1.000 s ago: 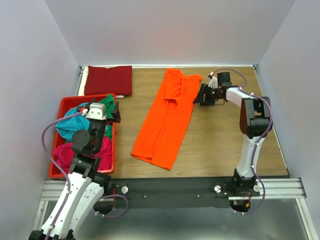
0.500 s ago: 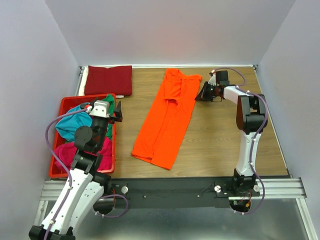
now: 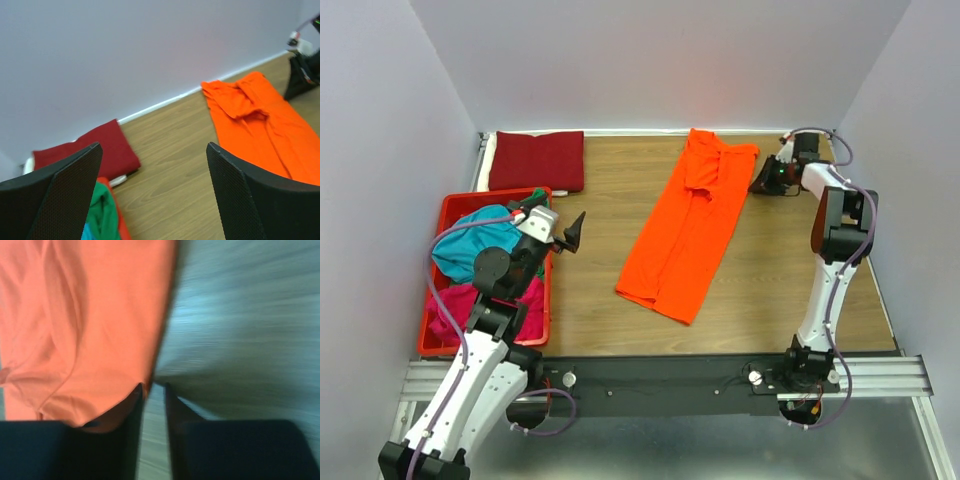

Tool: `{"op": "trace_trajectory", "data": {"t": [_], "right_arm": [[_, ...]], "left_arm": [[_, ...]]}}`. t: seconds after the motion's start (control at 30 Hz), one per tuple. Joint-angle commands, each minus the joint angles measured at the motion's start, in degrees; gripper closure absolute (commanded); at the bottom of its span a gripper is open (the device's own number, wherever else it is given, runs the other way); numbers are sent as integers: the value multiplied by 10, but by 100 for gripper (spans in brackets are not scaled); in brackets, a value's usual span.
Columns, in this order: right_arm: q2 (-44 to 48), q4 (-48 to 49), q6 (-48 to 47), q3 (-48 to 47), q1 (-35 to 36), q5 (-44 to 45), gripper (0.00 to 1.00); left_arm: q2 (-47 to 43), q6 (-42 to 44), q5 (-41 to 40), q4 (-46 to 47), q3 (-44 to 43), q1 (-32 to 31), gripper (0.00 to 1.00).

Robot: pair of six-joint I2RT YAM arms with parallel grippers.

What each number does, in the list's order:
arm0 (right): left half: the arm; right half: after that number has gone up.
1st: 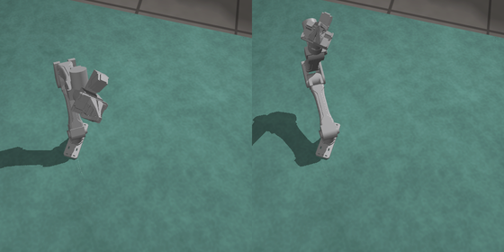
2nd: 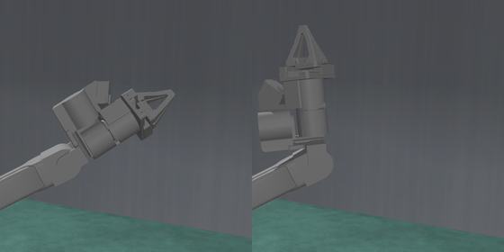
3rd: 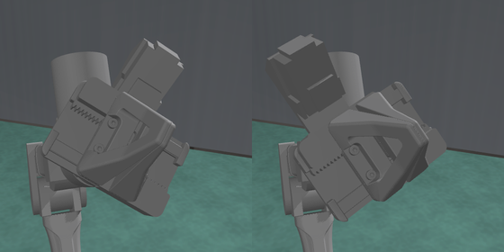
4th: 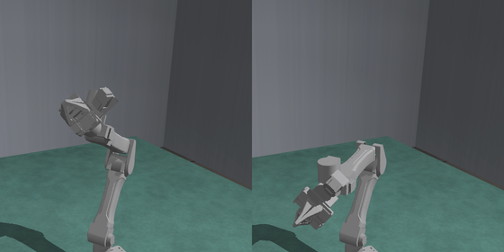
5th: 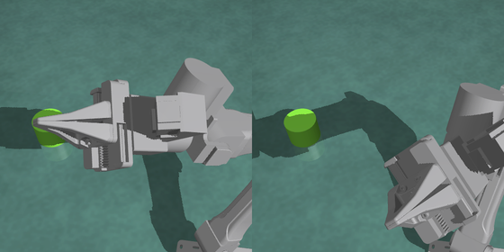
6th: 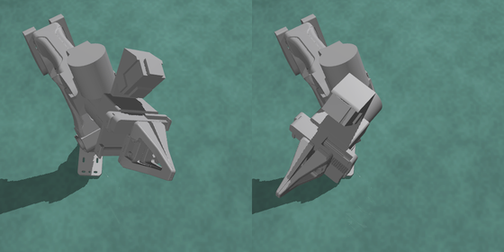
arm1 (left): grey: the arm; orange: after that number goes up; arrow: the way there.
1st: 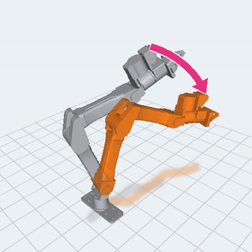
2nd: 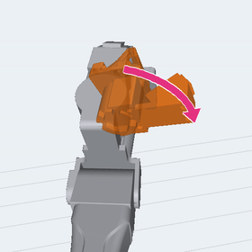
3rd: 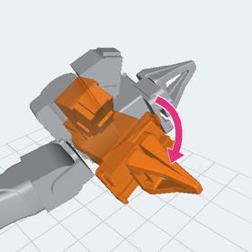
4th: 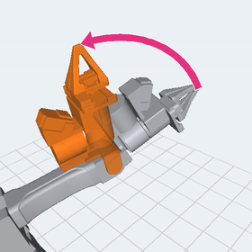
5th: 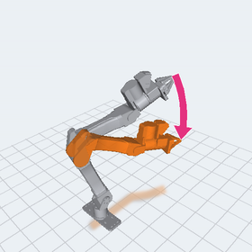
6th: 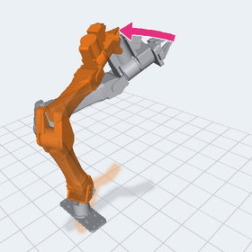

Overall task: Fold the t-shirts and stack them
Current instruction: Fold the tshirt

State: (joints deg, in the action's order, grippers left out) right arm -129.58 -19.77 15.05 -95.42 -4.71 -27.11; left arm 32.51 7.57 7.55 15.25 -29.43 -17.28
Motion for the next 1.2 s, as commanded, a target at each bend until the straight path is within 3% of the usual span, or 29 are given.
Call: {"op": "trace_trajectory", "data": {"t": [0.0, 0.07, 0.17, 0.3, 0.37, 0.4, 0.5, 0.53, 0.57, 0.6, 0.67, 0.73, 0.77, 0.83, 0.93, 1.07, 1.17], "right_arm": [[-28, -114, -123, -55, -32, 37, 61], [-5, -152, -205, -56, -34, 26, 54], [53, -200, -288, -24, -34, -19, 51], [151, -271, -510, 54, -19, -107, 48], [198, -301, -578, 133, 14, -153, 45], [245, -313, -660, 161, 30, -164, 44], [337, -302, -760, 301, 132, -167, 24], [408, -237, -752, 342, 192, -154, 0], [439, -196, -733, 376, 216, -149, 0], [472, -147, -658, 436, 234, -149, 0], [508, -64, -556, 457, 268, -180, 0], [500, -78, -545, 433, 300, -187, 0], [499, -83, -546, 434, 352, -167, 2], [515, -50, -560, 463, 422, -100, 6], [495, -15, -520, 484, 465, -16, 14], [499, 64, -511, 539, 550, 56, 13], [492, 97, -484, 555, 574, 117, 13]], "left_arm": [[25, 7, 121, 24, 7, -6, 11], [38, 6, 128, 24, 6, -10, 12], [47, 8, 130, 23, 7, -17, 13], [45, 24, 132, 40, 21, -38, 13], [40, 44, 128, 46, 32, -62, 13], [38, 52, 118, 49, 36, -71, 13], [33, 108, 110, 55, 54, -116, 13], [32, 151, 112, 54, 63, -142, 13], [31, 152, 117, 47, 66, -152, 13], [33, 203, 130, 24, 68, -161, 8], [38, 247, 128, -14, 70, -180, 2], [43, 263, 109, -32, 68, -192, 2], [45, 278, 110, -41, 68, -195, 2], [55, 351, 124, -89, 61, -196, 2], [78, 472, 123, -190, 47, -203, 8], [148, 517, 130, -253, 38, -224, 15], [188, 525, 127, -263, 34, -243, 18]]}}
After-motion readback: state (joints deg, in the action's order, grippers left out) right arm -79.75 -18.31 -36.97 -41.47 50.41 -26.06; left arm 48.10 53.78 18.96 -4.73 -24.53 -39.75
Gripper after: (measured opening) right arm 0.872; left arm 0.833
